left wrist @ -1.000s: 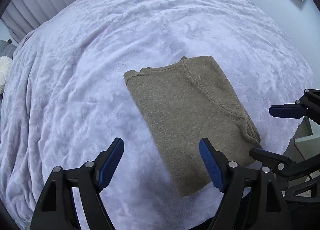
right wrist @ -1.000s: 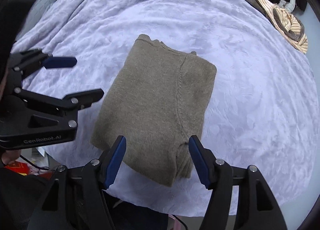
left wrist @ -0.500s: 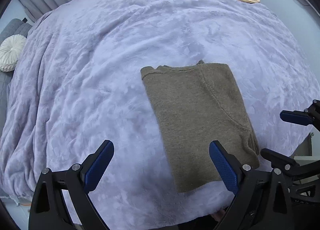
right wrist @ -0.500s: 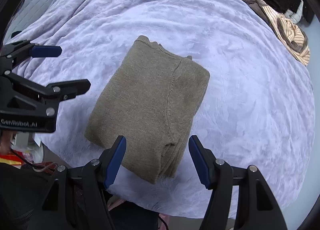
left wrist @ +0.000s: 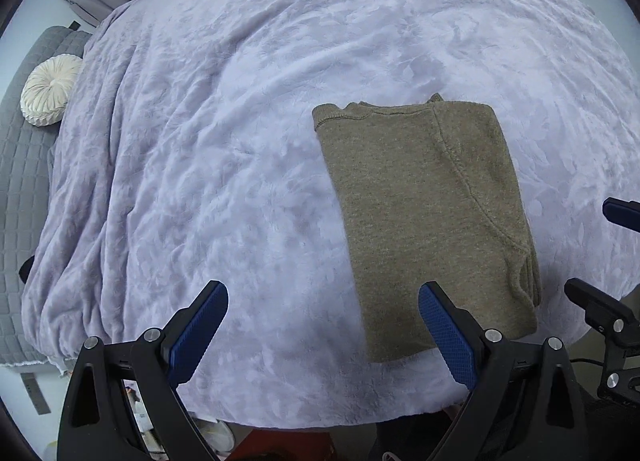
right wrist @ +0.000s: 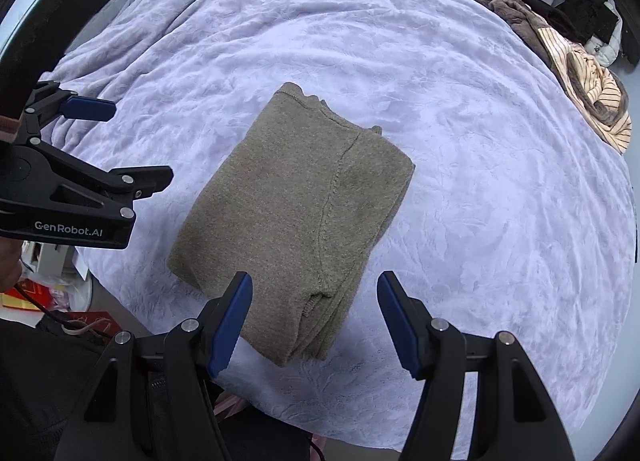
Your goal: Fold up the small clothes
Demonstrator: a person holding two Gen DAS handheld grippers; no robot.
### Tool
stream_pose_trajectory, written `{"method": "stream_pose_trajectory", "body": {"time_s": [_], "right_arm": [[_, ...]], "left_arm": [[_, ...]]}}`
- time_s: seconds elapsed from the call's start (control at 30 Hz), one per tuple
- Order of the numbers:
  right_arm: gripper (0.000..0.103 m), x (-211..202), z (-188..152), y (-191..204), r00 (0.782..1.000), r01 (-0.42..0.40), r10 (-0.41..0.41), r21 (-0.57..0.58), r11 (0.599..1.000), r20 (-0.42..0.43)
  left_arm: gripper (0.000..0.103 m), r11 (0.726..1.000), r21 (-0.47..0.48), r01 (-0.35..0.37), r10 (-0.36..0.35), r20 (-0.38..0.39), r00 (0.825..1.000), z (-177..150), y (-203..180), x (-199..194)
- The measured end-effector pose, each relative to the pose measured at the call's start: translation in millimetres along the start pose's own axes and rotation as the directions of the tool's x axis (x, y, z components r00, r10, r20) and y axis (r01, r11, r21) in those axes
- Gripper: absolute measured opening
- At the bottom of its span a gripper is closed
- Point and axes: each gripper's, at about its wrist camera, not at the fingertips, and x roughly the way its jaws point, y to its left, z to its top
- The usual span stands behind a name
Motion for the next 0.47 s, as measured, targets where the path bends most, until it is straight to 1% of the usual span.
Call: {"method": "stream_pose_trajectory", "body": {"time_s": [0.03, 0.13, 0.23, 0.33, 0.4, 0.47], "right_arm": [[0.069, -0.2, 0.4, -0.5, 1.000, -0.001, 0.001, -0.002, 1.000, 0.000], [0.069, -0.4, 2.0, -0.7, 1.000, 0.000, 0.000, -0.012, 1.000, 0.000], [0.069, -0.4, 3.0, 1.1, 1.000, 0.005, -0.005, -0.019, 1.000, -0.004], [0.069, -0.7, 2.3, 3.4, 1.000, 0.014, -0.014, -0.021, 1.000, -0.007], [0.069, -0.9, 0.9, 4.5, 1.000, 0.022, -0.022, -0.021, 1.000, -0.010], [0.069, -1.6, -0.1, 4.6, 1.000, 0.029, -0.029, -0.017, 0.999, -0.012]], "left_arm": [[0.097, 1.000, 0.004, 0.000, 0.000, 0.004, 1.000, -1.0, -0.8, -1.3], [0.097, 0.998, -0.007, 0.064, -0.064, -0.006, 0.998, -3.7, 0.3, -4.5], [0.097, 0.997, -0.021, 0.077, -0.077, -0.005, 0.997, -3.0, 2.9, -5.3], [0.097, 0.990, -0.039, 0.138, -0.138, 0.007, 0.990, -2.7, 7.1, -6.5], [0.097, 0.986, -0.046, 0.159, -0.158, 0.016, 0.987, -2.4, 8.3, -7.1], [0.097, 0.987, -0.045, 0.156, -0.155, 0.027, 0.988, -2.5, 8.0, -8.1]]}}
